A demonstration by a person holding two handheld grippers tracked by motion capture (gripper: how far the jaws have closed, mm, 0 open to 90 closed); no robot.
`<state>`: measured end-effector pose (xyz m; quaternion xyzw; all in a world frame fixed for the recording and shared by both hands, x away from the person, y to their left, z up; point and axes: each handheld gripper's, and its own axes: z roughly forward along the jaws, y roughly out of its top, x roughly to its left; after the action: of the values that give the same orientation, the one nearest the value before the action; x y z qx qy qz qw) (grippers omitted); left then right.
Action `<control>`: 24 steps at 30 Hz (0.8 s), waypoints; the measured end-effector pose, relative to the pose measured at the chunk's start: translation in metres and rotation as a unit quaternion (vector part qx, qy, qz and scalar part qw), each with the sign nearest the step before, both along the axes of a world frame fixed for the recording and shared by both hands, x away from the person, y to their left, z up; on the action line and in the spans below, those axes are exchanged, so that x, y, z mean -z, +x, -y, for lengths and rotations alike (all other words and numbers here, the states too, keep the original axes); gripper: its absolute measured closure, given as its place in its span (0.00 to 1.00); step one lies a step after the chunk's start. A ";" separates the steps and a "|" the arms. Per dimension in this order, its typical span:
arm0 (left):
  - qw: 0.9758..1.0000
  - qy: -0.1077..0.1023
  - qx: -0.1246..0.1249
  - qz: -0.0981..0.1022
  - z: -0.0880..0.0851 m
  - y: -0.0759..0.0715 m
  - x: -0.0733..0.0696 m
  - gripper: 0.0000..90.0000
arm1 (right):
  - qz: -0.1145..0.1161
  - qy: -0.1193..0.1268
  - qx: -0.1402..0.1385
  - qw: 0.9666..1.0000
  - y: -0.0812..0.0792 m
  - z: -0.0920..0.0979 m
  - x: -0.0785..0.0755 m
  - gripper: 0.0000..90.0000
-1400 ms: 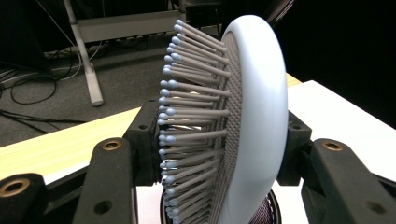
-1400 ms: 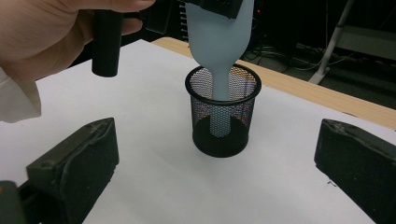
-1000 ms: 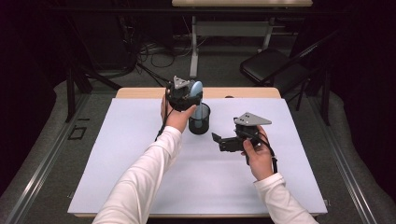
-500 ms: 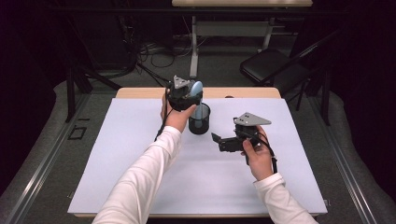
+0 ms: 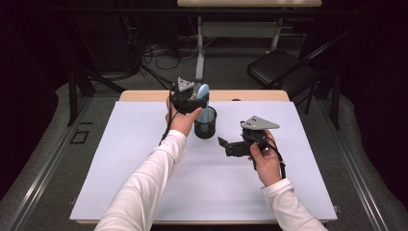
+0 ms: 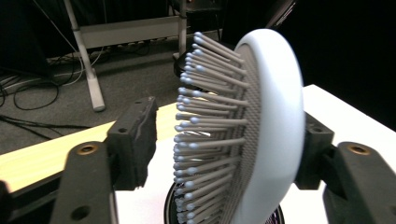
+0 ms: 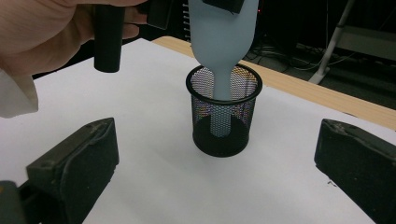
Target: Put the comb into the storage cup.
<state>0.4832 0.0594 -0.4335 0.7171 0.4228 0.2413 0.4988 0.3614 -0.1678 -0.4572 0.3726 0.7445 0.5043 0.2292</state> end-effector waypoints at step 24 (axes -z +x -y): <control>1.000 -0.007 -0.003 -0.008 -0.001 0.002 0.002 0.21 | 0.000 -0.001 0.000 1.000 0.000 0.000 0.000 0.00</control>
<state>0.4851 0.0600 -0.4354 0.7142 0.4304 0.2338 0.5000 0.3615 -0.1677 -0.4573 0.3724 0.7451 0.5035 0.2292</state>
